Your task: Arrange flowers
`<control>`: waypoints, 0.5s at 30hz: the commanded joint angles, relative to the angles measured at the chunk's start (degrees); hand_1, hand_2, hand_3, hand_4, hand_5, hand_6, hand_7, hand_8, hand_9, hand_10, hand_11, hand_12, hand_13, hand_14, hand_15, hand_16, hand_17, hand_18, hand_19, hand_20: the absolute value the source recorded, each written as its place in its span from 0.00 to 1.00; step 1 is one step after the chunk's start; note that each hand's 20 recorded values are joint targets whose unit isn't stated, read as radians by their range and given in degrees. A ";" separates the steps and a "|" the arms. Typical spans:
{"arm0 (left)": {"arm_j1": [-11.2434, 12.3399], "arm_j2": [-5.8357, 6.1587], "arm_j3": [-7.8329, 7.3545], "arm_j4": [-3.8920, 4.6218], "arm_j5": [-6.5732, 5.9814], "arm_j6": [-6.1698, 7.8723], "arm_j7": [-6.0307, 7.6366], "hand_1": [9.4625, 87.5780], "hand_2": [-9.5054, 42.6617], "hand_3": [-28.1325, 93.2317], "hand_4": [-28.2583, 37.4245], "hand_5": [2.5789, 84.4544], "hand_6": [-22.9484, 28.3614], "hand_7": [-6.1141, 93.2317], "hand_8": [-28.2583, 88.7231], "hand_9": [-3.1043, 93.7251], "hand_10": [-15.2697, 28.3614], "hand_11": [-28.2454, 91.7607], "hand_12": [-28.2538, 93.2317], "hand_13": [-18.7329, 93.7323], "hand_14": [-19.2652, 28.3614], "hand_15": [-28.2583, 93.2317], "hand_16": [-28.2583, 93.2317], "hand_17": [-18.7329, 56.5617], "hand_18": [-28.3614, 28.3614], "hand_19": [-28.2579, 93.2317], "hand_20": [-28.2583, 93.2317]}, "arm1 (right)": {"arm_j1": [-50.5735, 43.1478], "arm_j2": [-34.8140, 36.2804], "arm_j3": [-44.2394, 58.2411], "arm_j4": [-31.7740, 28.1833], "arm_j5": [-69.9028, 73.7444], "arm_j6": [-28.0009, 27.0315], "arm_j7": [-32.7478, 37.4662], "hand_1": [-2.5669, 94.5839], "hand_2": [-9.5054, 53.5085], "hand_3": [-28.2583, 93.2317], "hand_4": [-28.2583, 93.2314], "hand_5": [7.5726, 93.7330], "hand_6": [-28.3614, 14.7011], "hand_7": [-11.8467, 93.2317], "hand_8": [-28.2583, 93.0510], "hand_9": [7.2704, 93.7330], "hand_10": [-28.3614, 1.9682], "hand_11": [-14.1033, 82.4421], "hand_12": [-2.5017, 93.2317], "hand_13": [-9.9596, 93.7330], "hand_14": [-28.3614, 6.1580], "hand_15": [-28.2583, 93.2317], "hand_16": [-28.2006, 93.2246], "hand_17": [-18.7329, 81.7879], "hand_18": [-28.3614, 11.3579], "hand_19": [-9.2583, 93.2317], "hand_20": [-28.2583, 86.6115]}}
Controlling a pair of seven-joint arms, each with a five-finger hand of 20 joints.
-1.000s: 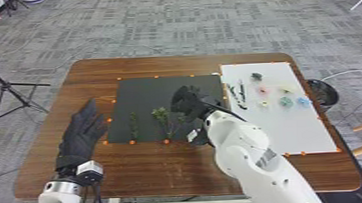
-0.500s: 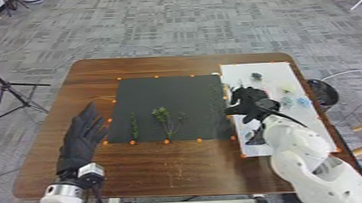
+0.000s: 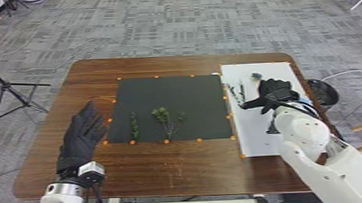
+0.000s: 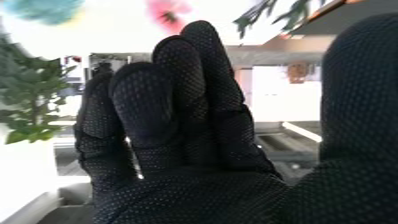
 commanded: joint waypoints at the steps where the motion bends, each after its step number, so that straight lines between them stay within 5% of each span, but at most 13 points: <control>1: 0.57 -0.62 0.09 -0.05 0.26 -0.23 0.03 0.23 0.16 0.65 0.01 0.24 0.44 0.23 0.16 0.21 0.55 0.30 0.39 0.29 0.64 0.26 0.32 0.05 0.83 0.55 0.29 | 4.11 -2.98 -2.59 2.53 -1.91 -1.36 -2.45 0.39 0.00 0.55 0.00 0.64 0.57 0.50 0.14 0.65 0.48 0.71 0.43 0.71 0.51 0.87 0.49 0.47 0.16 0.90 0.58; 15: 1.95 -1.01 -0.72 -0.59 0.11 -1.05 0.19 0.22 0.16 0.65 0.01 0.24 0.44 0.23 0.16 0.21 0.55 0.31 0.39 0.29 0.64 0.26 0.32 0.05 0.84 0.55 0.29 | 9.05 -2.90 -8.34 11.19 -5.75 -6.26 -3.68 0.29 0.00 0.69 0.00 0.63 0.57 0.49 0.14 0.64 0.47 0.71 0.44 0.70 0.50 0.86 0.50 0.46 0.16 0.90 0.59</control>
